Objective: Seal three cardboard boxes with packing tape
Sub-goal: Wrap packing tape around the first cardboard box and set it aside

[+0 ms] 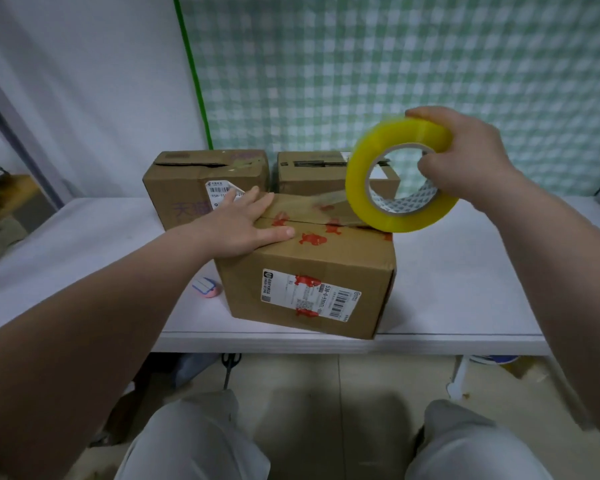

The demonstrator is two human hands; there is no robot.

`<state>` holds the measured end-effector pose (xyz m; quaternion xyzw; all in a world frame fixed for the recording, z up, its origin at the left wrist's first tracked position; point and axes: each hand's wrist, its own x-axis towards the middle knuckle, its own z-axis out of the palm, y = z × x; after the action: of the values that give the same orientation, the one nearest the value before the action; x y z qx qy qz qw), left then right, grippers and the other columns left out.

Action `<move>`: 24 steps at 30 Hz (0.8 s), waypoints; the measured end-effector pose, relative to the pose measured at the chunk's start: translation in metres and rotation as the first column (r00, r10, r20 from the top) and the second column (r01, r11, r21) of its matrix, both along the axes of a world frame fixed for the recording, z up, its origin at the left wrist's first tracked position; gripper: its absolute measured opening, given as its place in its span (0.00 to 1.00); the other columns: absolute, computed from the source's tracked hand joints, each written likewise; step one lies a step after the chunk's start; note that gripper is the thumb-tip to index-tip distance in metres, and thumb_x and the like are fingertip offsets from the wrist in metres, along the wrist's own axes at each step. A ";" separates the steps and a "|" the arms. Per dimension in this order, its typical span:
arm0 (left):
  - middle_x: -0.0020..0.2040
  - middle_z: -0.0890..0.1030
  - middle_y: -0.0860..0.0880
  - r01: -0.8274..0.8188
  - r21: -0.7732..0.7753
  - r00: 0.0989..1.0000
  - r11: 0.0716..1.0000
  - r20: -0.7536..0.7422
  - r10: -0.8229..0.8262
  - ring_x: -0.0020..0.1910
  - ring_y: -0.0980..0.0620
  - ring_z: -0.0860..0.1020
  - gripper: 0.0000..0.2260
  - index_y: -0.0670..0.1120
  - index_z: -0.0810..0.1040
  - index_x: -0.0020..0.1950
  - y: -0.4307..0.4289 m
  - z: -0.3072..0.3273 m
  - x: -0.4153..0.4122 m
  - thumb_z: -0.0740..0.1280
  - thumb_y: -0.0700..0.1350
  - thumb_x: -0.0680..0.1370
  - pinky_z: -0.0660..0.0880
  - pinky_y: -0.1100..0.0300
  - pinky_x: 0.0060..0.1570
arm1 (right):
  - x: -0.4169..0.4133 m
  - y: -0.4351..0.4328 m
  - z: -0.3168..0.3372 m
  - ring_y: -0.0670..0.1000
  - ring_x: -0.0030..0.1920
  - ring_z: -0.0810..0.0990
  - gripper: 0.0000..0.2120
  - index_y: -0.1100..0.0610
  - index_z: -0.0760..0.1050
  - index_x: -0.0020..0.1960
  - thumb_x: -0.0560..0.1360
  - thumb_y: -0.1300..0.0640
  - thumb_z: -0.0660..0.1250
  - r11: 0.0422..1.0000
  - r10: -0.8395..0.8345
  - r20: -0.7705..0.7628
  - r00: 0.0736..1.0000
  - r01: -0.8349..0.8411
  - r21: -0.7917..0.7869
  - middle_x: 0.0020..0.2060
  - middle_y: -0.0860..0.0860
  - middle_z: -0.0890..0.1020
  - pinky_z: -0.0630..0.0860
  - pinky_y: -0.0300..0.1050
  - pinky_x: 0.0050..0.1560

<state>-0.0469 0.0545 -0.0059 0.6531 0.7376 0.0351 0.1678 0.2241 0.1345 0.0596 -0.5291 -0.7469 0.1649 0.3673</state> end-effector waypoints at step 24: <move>0.79 0.46 0.49 0.234 0.070 0.955 0.970 -0.202 -0.216 0.78 0.48 0.47 0.48 0.52 0.45 0.79 0.020 0.002 0.068 0.45 0.75 0.64 0.47 0.48 0.75 | 0.004 -0.017 -0.045 0.49 0.46 0.80 0.22 0.43 0.71 0.58 0.69 0.62 0.69 0.990 -0.098 -0.618 0.780 0.014 -0.140 0.48 0.49 0.81 0.73 0.41 0.40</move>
<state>0.0206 0.0745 -0.0035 0.7404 0.6686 -0.0133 0.0680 0.2282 0.1171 0.0149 -0.4892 -0.5554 0.3668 0.5637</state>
